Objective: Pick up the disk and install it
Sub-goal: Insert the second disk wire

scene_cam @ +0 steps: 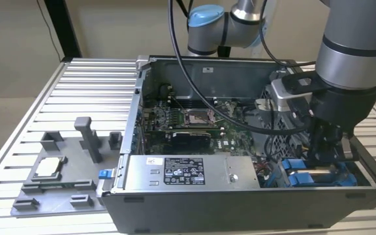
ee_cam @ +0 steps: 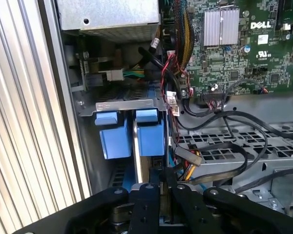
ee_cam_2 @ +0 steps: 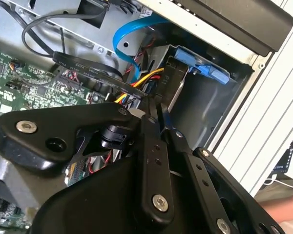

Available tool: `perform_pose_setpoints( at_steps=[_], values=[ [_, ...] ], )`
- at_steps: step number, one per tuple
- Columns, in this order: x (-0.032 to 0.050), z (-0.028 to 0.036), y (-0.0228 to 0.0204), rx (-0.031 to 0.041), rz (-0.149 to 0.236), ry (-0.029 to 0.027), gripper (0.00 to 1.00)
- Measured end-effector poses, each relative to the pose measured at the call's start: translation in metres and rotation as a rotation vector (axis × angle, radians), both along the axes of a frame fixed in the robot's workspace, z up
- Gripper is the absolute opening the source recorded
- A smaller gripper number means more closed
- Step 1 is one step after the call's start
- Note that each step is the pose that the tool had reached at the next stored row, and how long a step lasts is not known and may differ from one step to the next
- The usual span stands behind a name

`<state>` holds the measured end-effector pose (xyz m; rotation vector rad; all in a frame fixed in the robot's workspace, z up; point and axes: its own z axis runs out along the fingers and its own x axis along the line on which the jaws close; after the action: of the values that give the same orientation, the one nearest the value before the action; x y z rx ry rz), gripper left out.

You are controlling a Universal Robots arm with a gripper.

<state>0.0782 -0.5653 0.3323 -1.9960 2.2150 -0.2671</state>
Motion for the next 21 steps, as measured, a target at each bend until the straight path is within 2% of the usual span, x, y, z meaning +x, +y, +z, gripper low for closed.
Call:
perform_pose_setpoints(
  at_steps=[6, 10, 16, 17, 18, 21],
  values=[
    [-0.0015, -0.0055, 0.0, -0.0029, 0.022, -0.0092, 0.0],
    [-0.0015, -0.0089, 0.0, -0.0034, 0.026, -0.0111, 0.0],
    [-0.0012, -0.0106, 0.001, -0.0142, 0.027, -0.0106, 0.0],
    [-0.0008, -0.0042, 0.0028, -0.0171, 0.027, -0.0069, 0.0],
    [-0.0008, -0.0016, 0.0033, -0.012, 0.026, -0.0038, 0.0],
    [-0.0012, -0.0009, 0.0025, -0.0138, 0.026, -0.0033, 0.0]
  ],
)
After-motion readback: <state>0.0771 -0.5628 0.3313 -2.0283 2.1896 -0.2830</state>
